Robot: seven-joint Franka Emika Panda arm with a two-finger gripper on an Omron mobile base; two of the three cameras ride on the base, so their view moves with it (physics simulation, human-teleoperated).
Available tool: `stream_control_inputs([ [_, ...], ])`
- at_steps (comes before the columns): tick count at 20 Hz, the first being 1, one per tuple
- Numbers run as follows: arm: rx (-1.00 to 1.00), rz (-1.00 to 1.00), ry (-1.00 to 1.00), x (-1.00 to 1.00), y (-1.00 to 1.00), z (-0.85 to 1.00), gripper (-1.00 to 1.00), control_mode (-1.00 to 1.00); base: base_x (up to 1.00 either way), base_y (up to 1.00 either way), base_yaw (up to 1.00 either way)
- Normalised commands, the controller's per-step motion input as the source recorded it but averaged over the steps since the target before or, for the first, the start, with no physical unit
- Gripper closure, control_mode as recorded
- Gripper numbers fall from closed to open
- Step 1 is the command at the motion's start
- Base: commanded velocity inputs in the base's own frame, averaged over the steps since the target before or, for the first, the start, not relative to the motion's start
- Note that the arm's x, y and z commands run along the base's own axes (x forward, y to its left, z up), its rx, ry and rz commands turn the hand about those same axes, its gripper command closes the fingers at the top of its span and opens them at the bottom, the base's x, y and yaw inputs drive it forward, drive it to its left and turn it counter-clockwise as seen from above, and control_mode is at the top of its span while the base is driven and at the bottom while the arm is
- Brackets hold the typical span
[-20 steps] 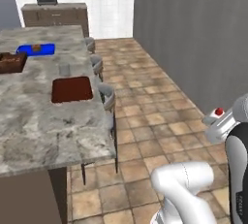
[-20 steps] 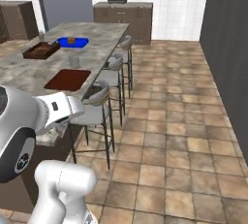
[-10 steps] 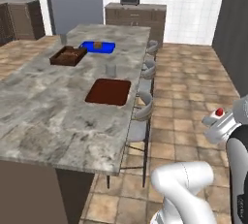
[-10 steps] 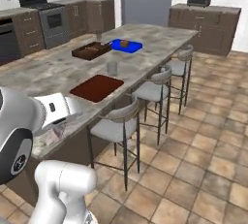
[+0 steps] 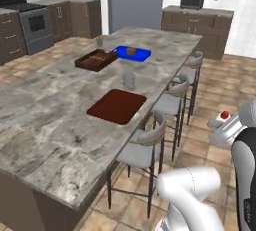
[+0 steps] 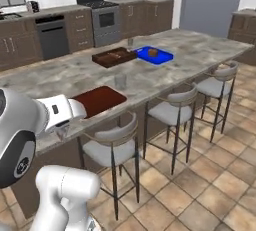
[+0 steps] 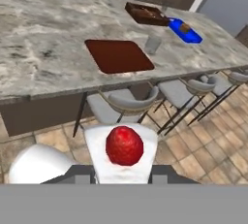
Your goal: Take the cakes from the fridge and place them on the empty tray on the dining counter.
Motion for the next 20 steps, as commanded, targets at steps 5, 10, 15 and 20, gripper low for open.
stream_control_inputs([
  [5,0.00,0.00,0.00,0.00,0.00,0.00,1.00,1.00,0.38,-0.94,0.42],
  [10,0.00,0.00,0.00,0.00,0.00,0.00,1.00,1.00,0.67,-0.72,0.41],
  [15,0.00,0.00,0.00,0.00,0.00,0.00,1.00,1.00,0.92,-0.53,0.40],
  [20,0.00,0.00,0.00,0.00,0.00,0.00,1.00,1.00,1.00,-0.14,0.37],
])
